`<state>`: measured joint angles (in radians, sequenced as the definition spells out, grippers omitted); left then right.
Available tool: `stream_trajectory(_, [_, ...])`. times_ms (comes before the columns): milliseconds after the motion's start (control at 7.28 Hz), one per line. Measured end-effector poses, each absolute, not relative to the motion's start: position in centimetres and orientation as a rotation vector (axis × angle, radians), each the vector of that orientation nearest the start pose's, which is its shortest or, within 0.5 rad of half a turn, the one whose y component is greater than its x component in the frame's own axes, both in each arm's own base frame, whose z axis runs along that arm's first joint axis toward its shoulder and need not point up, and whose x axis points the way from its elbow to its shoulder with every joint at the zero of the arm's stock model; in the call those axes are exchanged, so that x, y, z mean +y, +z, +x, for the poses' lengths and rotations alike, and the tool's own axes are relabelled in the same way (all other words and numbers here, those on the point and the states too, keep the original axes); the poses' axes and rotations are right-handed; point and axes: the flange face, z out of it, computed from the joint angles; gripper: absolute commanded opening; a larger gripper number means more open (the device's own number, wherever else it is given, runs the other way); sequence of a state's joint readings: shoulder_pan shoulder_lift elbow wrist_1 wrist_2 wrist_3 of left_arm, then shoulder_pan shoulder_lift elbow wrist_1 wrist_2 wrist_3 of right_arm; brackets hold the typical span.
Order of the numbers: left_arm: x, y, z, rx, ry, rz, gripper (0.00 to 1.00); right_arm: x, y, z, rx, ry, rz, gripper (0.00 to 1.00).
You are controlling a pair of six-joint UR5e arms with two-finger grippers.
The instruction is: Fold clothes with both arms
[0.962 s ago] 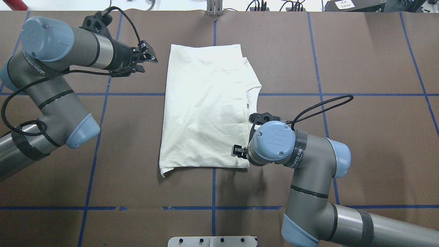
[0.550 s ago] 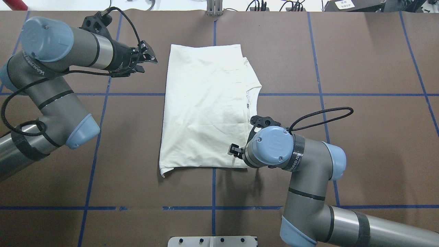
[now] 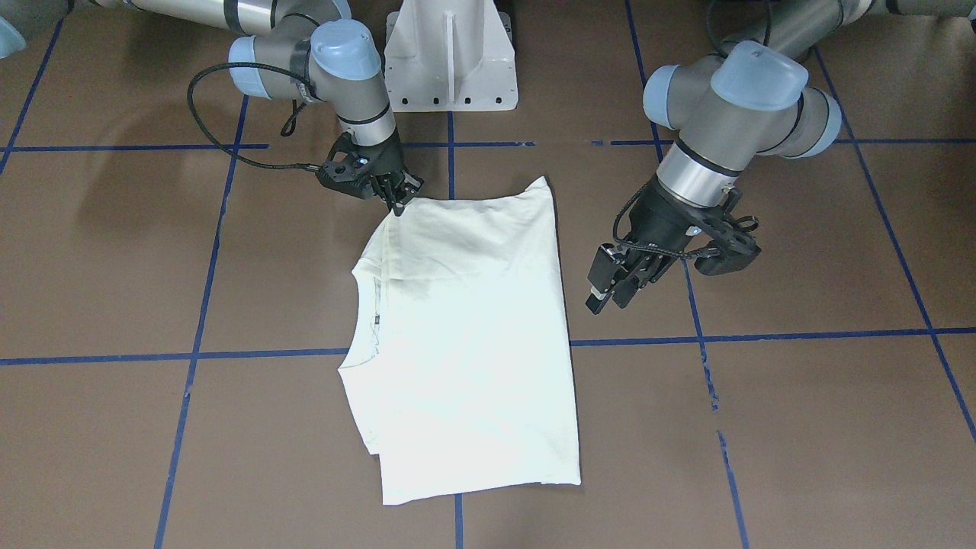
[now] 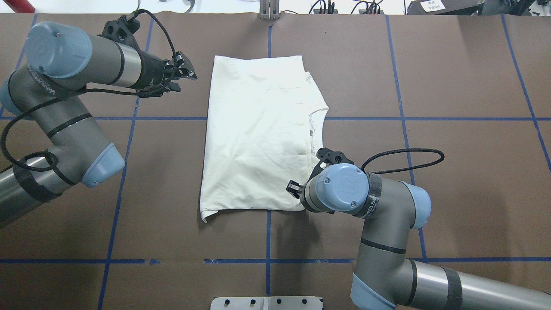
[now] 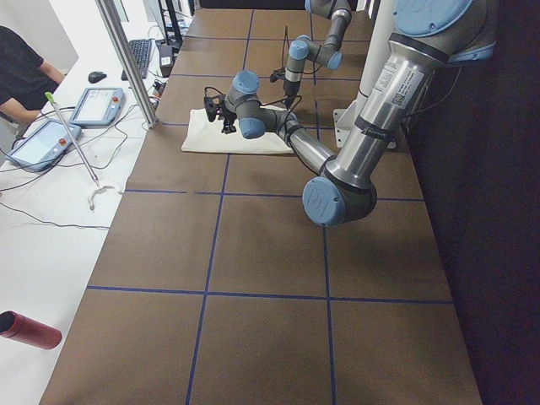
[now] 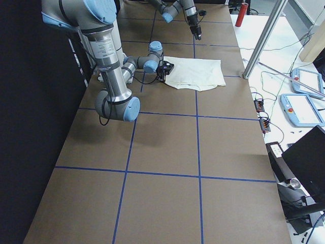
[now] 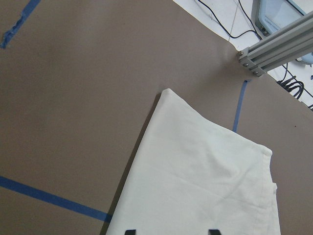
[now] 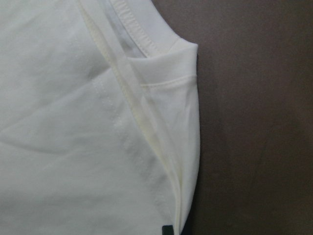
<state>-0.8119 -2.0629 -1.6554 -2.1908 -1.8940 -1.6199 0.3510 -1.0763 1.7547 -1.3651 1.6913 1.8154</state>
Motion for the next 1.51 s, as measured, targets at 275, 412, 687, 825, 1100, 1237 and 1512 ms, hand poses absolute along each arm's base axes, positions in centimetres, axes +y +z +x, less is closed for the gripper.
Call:
stream_trajectory(275, [-50.2, 27.6, 38.1, 1.239, -0.586, 0.114, 0.58, -33.2, 26.4, -54.5, -0.936, 0.497, -0.069, 0.0])
stream_trajectory(412, [-45.5, 28.8, 39.5, 1.241, -0.607, 0.06, 0.58, -32.8, 26.5, -53.5, -0.944, 0.495, -0.071, 0.0])
stream_trajectory(687, [-35.7, 31.0, 44.8, 1.189, -0.657, -0.011, 0.62, -32.5, 26.9, -52.4, -0.949, 0.493, -0.074, 0.0])
stream_trajectory(825, [-32.7, 31.6, 46.8, 1.157, -0.662, -0.034, 0.62, -32.4, 27.0, -52.3, -0.95, 0.492, -0.074, 0.0])
stream_trajectory(1100, [-29.1, 31.9, 49.6, 1.13, -0.645, -0.072, 0.61, -32.3, 27.0, -52.2, -0.95, 0.492, -0.075, 0.0])
stream_trajectory(1237, [-28.3, 31.7, 50.4, 1.128, -0.635, -0.082, 0.61, -32.3, 27.0, -52.2, -0.95, 0.491, -0.075, 0.0])
stream_trajectory(1512, [-28.0, 31.5, 51.4, 1.126, -0.627, -0.088, 0.56, -32.2, 26.8, -52.1, -0.954, 0.491, -0.075, 0.0])
